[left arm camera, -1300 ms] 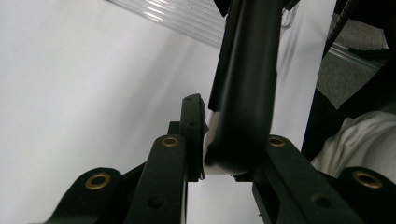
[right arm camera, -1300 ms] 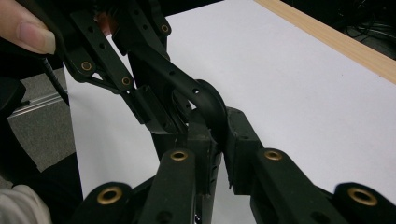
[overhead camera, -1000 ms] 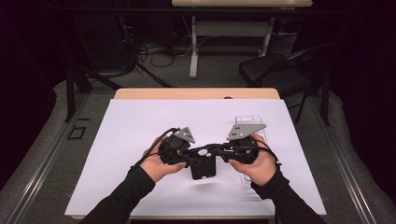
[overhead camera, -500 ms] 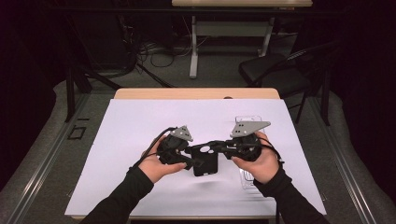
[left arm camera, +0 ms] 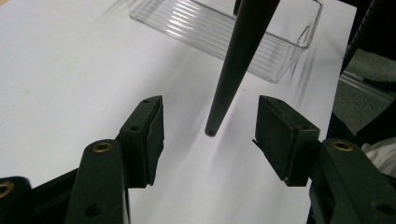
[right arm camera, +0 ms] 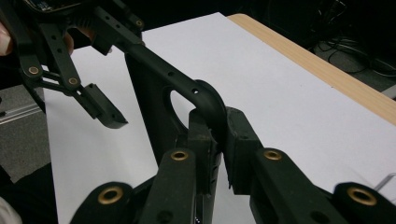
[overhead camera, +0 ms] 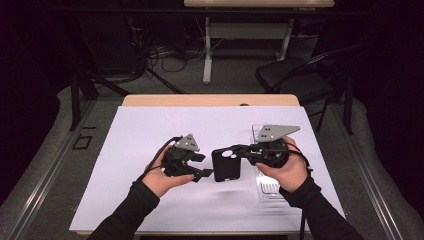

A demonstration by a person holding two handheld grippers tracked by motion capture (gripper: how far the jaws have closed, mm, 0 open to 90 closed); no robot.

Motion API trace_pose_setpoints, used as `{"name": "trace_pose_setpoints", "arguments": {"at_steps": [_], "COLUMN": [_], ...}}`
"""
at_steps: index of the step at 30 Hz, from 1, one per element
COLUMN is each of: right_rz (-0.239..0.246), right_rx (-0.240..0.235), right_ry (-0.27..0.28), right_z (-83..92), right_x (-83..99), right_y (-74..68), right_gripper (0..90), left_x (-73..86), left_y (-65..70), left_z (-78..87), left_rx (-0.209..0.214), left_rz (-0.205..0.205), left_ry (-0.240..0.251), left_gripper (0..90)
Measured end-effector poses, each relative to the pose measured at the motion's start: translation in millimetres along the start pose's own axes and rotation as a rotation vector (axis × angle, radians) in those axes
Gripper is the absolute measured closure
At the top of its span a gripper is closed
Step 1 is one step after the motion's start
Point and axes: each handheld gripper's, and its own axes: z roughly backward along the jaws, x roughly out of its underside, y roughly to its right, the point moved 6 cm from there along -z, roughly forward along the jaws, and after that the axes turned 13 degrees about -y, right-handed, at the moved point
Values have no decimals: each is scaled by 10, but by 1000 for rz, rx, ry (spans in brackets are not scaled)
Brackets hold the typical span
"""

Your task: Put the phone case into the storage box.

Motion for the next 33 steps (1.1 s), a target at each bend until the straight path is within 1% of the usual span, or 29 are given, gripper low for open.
{"name": "trace_pose_setpoints", "arguments": {"at_steps": [3,9,11,13,14,15,17,19,20,22,23,24,27,28,31,33], "right_rz": [-2,-19,-22,-24,-22,-25,-20,-15,-18,-22,-21,-21,-21,-23,-27,-31], "right_rx": [4,7,14,16,16,16,26,30,32,33,36,37,42,43,46,47], "right_ry": [4,7,10,15,15,19,22,22,27,28,31,33,38,38,42,46], "right_z": [38,97,112,131,142,153,175,196,204,221,228,237,260,267,283,291], "right_x": [2,10,10,5,2,-3,-13,-21,-26,-30,-34,-38,-46,-46,-52,-54], "right_y": [41,131,160,182,193,200,217,231,239,254,264,272,292,298,331,350], "right_gripper": [830,830,830,830,830,830,830,830,830,830,830,830,830,830,830,830], "left_x": [38,142,181,219,241,265,309,354,380,432,457,483,552,574,635,671], "left_y": [-27,-118,-145,-180,-199,-211,-237,-271,-291,-333,-352,-372,-408,-421,-454,-472], "left_z": [10,20,22,34,42,47,63,75,80,85,86,93,112,121,151,162], "left_rx": [2,-18,-14,-31,-33,-24,-27,-40,-44,-64,-72,-78,-85,-87,-76,-78], "left_rz": [24,57,76,83,97,116,128,144,155,167,183,190,215,222,264,283], "left_ry": [10,24,36,53,61,66,79,95,94,92,92,91,106,106,117,124], "left_gripper": [426,416,415,397,387,370,362,336,315,313,300,286,273,270,239,227]}}
